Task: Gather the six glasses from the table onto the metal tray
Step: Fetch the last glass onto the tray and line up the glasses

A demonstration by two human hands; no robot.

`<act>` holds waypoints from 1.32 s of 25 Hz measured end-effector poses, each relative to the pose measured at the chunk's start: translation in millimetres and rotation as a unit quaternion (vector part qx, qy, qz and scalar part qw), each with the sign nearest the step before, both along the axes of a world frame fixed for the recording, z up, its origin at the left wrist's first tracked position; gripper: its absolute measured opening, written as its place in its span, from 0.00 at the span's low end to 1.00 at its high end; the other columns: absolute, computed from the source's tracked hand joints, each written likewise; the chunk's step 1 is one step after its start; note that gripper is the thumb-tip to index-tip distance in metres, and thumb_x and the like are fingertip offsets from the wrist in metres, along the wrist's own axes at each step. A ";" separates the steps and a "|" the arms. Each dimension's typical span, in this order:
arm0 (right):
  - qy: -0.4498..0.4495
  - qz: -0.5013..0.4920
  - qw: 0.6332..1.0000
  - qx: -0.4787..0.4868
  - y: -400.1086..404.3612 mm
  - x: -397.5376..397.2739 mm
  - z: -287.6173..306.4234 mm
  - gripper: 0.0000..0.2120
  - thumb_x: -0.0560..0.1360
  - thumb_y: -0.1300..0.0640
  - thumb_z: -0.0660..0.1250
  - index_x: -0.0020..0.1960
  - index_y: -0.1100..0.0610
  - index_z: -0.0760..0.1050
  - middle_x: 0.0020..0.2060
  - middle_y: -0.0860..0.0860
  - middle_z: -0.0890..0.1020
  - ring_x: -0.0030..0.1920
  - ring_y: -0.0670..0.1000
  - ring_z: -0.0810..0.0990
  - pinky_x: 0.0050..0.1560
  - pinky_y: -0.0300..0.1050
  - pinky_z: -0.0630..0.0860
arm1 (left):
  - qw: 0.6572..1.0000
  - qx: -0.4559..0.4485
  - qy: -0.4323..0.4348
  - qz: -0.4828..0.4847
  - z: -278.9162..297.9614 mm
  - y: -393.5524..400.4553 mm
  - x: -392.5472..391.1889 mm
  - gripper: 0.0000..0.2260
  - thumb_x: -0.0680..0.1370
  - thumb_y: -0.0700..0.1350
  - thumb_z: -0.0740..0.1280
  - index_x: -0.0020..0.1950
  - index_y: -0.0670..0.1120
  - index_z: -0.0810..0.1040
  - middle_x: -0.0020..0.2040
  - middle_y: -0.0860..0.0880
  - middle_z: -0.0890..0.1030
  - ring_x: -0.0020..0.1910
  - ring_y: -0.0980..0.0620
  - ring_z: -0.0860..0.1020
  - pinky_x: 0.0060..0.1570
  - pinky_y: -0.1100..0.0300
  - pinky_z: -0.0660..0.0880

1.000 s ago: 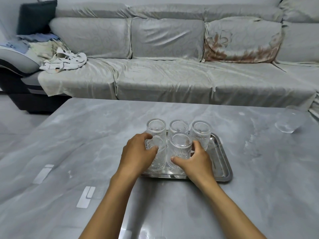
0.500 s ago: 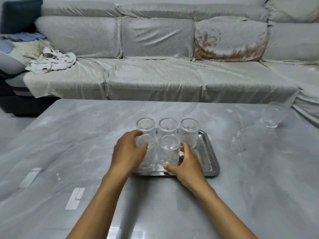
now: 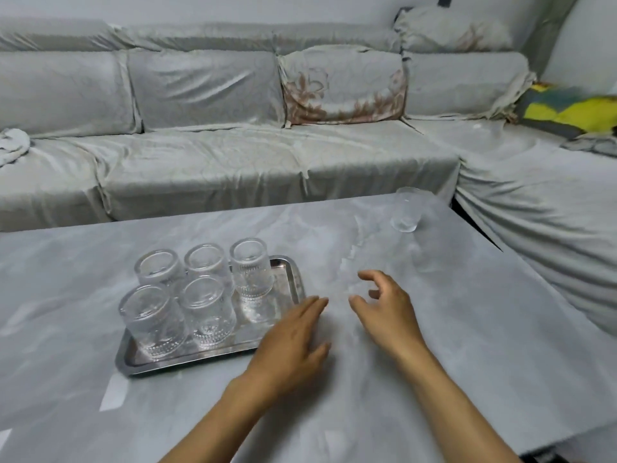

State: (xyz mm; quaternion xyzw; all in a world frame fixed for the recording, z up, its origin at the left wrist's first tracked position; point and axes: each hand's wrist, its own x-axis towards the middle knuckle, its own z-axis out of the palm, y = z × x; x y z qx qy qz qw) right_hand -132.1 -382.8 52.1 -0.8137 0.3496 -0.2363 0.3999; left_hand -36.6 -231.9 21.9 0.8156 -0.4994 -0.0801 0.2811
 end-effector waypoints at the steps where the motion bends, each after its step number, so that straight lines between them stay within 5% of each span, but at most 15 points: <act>1: 0.001 -0.016 1.000 0.007 -9.2 -5.8 -4.1 0.20 0.73 0.57 0.69 0.64 0.52 0.74 0.64 0.48 0.77 0.59 0.51 0.77 0.59 0.47 0.74 | 0.999 0.036 -0.014 -0.011 -5.4 -27.7 3.6 0.31 0.79 0.52 0.62 0.80 0.48 0.54 0.81 0.48 0.57 0.79 0.52 0.55 0.75 0.65 0.48; 7: -0.017 -0.067 0.996 -0.054 -85.3 4.7 -30.3 0.20 0.71 0.56 0.66 0.63 0.48 0.73 0.63 0.45 0.78 0.58 0.50 0.78 0.57 0.47 0.74 | 0.981 0.178 -0.076 0.015 -50.7 -149.5 30.8 0.33 0.79 0.64 0.45 0.80 0.53 0.45 0.82 0.46 0.43 0.80 0.45 0.40 0.77 0.46 0.39; 11: 0.128 -0.049 0.972 -0.188 -164.8 45.8 -31.0 0.24 0.73 0.59 0.63 0.68 0.56 0.69 0.75 0.51 0.63 0.68 0.58 0.69 0.62 0.50 0.71 | 0.976 0.194 -0.098 0.009 -69.6 -158.0 40.8 0.33 0.77 0.66 0.43 0.80 0.55 0.43 0.82 0.48 0.41 0.80 0.46 0.38 0.75 0.47 0.35; 14: 0.218 -0.077 0.938 -0.256 -223.4 79.3 -11.3 0.21 0.72 0.60 0.63 0.65 0.58 0.69 0.79 0.51 0.51 0.68 0.61 0.65 0.55 0.52 0.70 | 0.975 0.203 -0.086 0.004 -64.6 -158.7 41.7 0.33 0.78 0.65 0.44 0.80 0.55 0.41 0.82 0.48 0.39 0.79 0.46 0.36 0.74 0.47 0.33; 18: 0.332 -0.040 0.928 -0.166 -262.7 100.7 2.0 0.28 0.70 0.60 0.66 0.69 0.64 0.66 0.69 0.53 0.70 0.56 0.59 0.76 0.51 0.50 0.75 | 0.975 0.211 -0.070 0.000 -64.0 -157.6 41.6 0.33 0.78 0.66 0.43 0.80 0.55 0.40 0.81 0.49 0.37 0.79 0.46 0.34 0.73 0.48 0.31; 20: 0.299 -0.048 0.940 -0.159 -253.4 96.6 -2.1 0.25 0.70 0.62 0.67 0.66 0.65 0.67 0.59 0.54 0.74 0.51 0.58 0.78 0.51 0.52 0.77 | 0.974 0.214 -0.069 0.000 -64.7 -157.7 42.9 0.33 0.78 0.66 0.43 0.80 0.56 0.40 0.81 0.49 0.37 0.79 0.46 0.33 0.73 0.48 0.30; 25: 0.098 -0.026 0.986 -0.133 -164.0 56.7 2.6 0.20 0.67 0.53 0.73 0.57 0.56 0.77 0.58 0.48 0.72 0.51 0.52 0.78 0.49 0.43 0.72 | 0.967 0.248 -0.050 0.024 -43.4 -153.8 30.7 0.32 0.80 0.62 0.45 0.80 0.51 0.41 0.81 0.47 0.38 0.79 0.45 0.35 0.76 0.46 0.35; 27: -0.011 0.005 0.997 -0.080 -113.8 36.8 20.4 0.17 0.66 0.53 0.75 0.54 0.53 0.80 0.56 0.44 0.75 0.47 0.48 0.80 0.46 0.38 0.74 | 0.981 0.185 -0.033 0.050 -24.2 -139.2 9.2 0.33 0.81 0.58 0.51 0.80 0.46 0.43 0.82 0.44 0.42 0.80 0.44 0.39 0.77 0.48 0.40; 29: -0.132 0.038 0.990 0.030 -62.5 21.2 41.6 0.14 0.65 0.55 0.77 0.50 0.52 0.82 0.52 0.42 0.80 0.44 0.44 0.82 0.42 0.31 0.75 | 0.990 0.008 0.110 0.091 -4.2 -108.2 -11.7 0.35 0.77 0.55 0.62 0.79 0.49 0.51 0.81 0.49 0.55 0.80 0.52 0.53 0.76 0.59 0.52; 31: -0.239 0.093 0.948 0.187 -17.3 11.5 60.8 0.15 0.63 0.56 0.76 0.49 0.53 0.84 0.46 0.43 0.85 0.43 0.44 0.83 0.44 0.32 0.78 | 0.912 -0.196 0.345 0.106 19.9 -61.7 -18.9 0.34 0.71 0.52 0.73 0.73 0.60 0.62 0.70 0.62 0.72 0.68 0.68 0.69 0.66 0.71 0.64; 33: -0.277 0.166 0.885 0.337 23.8 12.2 67.1 0.15 0.62 0.61 0.76 0.49 0.55 0.85 0.42 0.47 0.85 0.41 0.46 0.83 0.49 0.41 0.80 | 0.808 -0.336 0.465 0.129 38.3 -7.5 -10.0 0.35 0.67 0.47 0.78 0.71 0.56 0.67 0.65 0.54 0.80 0.63 0.61 0.78 0.63 0.63 0.74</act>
